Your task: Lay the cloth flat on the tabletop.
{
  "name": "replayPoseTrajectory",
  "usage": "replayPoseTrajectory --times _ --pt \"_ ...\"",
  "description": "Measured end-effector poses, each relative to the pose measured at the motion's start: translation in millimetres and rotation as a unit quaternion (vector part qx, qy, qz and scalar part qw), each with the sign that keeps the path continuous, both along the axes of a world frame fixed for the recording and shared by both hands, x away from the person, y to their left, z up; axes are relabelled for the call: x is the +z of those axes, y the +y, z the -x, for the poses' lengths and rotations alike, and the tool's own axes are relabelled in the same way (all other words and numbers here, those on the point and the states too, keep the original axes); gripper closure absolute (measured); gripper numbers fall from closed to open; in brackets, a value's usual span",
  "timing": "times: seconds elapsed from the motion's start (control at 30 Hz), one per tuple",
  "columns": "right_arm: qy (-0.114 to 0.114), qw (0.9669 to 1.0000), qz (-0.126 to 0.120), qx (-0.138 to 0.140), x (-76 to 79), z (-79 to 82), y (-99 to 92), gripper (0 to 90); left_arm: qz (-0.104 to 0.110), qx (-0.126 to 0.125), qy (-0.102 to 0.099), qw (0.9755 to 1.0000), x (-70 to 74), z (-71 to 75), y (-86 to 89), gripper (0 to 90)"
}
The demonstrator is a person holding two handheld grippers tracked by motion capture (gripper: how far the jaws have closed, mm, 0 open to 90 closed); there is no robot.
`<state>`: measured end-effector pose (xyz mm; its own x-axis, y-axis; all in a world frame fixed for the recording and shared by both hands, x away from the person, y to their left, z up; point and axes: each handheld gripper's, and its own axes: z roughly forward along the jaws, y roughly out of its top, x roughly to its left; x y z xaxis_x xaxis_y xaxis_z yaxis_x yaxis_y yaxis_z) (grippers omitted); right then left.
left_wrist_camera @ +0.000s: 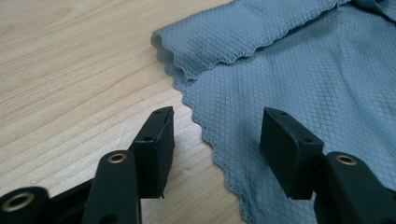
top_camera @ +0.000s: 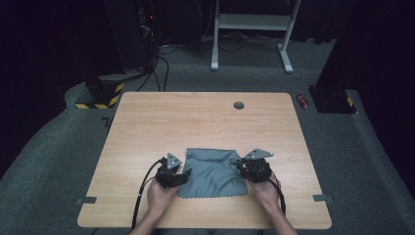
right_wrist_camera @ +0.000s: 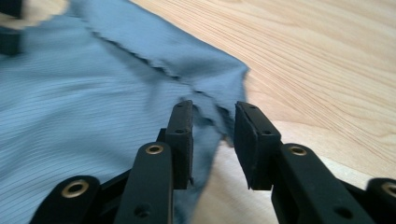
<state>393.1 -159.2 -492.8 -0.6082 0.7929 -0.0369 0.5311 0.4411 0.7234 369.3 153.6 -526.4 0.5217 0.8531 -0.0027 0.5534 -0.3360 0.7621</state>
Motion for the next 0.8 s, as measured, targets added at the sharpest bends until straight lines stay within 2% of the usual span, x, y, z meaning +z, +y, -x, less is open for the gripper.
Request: replayPoseTrajectory --times 0.1,0.2,0.27,0.33,0.37,0.4,0.6,0.7,0.8 --pt "0.01 0.9997 0.006 -0.019 -5.9 -10.3 -0.4 66.1 0.0 0.002 0.0 1.0 -0.1 -0.2 0.0 43.1" --pt "0.014 0.9993 0.021 -0.027 -10.1 -19.0 0.7 67.2 -0.001 0.005 0.001 1.0 -0.1 -0.4 0.2 41.5" --pt "0.025 0.9989 0.027 -0.029 -13.2 -24.2 1.5 71.9 0.0 0.007 0.002 1.0 -0.2 -0.4 0.2 40.6" --pt "0.033 0.9986 0.033 -0.023 -16.7 -28.4 2.1 80.8 0.0 0.007 0.002 1.0 -0.2 -0.4 0.2 40.0" --pt "0.033 0.9986 0.033 -0.023 -16.7 -28.4 2.1 80.8 0.0 0.007 0.002 1.0 -0.2 -0.4 0.2 39.8" --pt "0.024 0.9988 0.04 -0.017 -16.7 -30.9 1.7 88.5 0.0 0.008 0.002 1.0 -0.2 -0.4 0.2 39.7" --pt "-0.003 0.9987 0.04 -0.032 1.7 -40.1 -4.0 89.4 0.0 0.008 0.002 1.0 -0.3 -0.4 0.2 39.5" --pt "-0.002 0.9982 0.042 -0.044 5.7 -49.1 -6.7 89.3 0.0 0.008 0.002 1.0 -0.3 -0.5 0.2 39.2" --pt "0.013 0.9967 0.048 -0.064 1.6 -63.9 -7.4 89.2 -0.001 0.008 0.003 1.0 -0.3 -0.5 0.2 39.1"
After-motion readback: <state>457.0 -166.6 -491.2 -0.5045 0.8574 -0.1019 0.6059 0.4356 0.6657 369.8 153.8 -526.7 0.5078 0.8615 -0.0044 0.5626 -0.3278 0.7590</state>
